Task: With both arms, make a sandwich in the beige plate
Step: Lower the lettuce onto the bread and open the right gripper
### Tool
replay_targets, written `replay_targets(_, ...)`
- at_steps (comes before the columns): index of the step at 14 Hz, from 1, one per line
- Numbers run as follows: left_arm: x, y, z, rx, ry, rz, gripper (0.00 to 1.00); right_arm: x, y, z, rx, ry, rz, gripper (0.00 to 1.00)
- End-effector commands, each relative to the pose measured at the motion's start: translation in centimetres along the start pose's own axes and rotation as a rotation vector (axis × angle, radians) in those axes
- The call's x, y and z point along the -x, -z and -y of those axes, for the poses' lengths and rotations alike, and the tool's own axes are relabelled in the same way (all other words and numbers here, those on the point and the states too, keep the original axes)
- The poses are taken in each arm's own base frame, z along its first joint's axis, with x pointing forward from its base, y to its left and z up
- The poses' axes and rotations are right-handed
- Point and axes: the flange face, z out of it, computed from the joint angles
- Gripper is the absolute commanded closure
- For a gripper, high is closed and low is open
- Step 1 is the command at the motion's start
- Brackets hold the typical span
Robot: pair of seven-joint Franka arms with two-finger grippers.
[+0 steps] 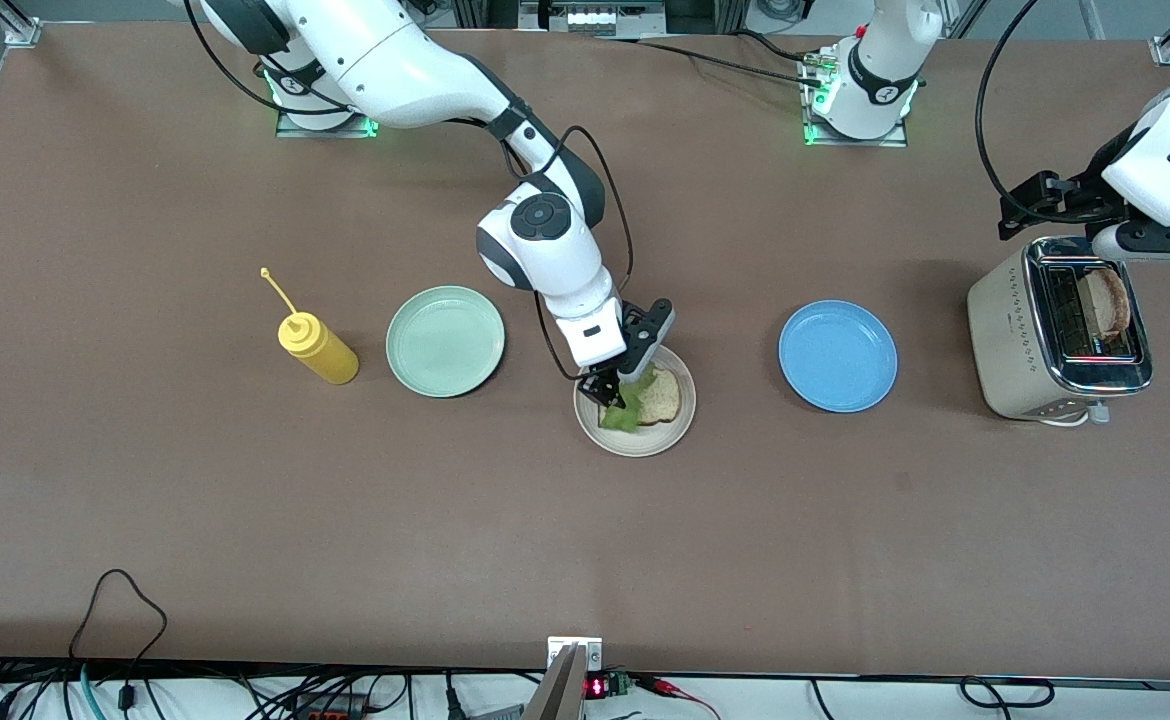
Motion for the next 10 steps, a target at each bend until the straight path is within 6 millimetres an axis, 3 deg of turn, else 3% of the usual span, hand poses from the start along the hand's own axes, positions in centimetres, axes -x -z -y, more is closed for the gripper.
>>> replay_targets(1, -0.10, 0.60, 0.12, 0.008, -0.008, 0.004, 0.00, -0.56, -0.21, 0.02, 0.018, 0.011, -0.028, 0.00)
replay_targets(10, 0.19, 0.49, -0.28, 0.005, -0.008, 0.024, 0.00, -0.47, -0.22, -0.22, 0.017, 0.002, -0.027, 0.00)
